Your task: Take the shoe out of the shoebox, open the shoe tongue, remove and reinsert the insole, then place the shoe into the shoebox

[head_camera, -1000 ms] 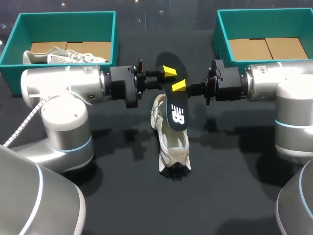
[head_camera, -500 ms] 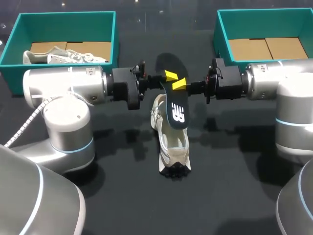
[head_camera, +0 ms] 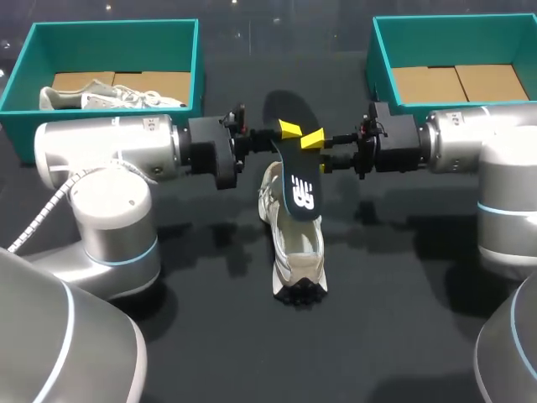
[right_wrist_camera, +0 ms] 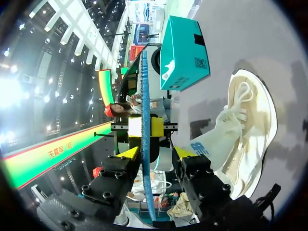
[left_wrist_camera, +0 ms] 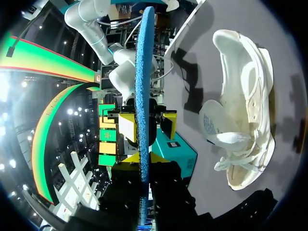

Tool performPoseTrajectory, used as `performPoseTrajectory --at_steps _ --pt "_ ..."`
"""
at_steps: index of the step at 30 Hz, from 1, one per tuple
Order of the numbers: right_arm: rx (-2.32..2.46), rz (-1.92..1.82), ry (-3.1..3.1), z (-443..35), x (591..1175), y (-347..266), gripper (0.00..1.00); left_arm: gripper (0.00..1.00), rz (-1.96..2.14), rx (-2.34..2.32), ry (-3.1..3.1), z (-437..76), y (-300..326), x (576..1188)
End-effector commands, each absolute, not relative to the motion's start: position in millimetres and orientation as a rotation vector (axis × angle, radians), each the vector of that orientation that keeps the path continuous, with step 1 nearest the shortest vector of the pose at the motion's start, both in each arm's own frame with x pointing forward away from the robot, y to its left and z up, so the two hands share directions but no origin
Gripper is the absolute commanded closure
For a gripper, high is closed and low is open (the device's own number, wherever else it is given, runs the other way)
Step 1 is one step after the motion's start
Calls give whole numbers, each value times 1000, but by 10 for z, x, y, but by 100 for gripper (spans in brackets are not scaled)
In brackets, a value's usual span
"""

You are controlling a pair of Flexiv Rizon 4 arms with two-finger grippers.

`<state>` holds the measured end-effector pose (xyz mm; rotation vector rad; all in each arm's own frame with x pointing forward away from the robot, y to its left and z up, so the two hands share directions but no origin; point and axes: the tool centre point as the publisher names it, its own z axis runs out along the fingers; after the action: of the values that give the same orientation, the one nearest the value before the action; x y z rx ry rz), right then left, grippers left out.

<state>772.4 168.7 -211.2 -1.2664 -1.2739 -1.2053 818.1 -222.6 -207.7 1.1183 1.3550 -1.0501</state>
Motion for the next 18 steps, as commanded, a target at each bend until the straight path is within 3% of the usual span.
performPoseTrajectory --at_steps 1,18 --pt "-1271 -1228 -1259 -2117 7656 1445 0 100 -1043 1110 1355 -2050 -2032 8029" --pt "-1208 -1317 -1415 -2054 7541 1295 0 100 -1066 1107 1370 -1988 -1629 7730"
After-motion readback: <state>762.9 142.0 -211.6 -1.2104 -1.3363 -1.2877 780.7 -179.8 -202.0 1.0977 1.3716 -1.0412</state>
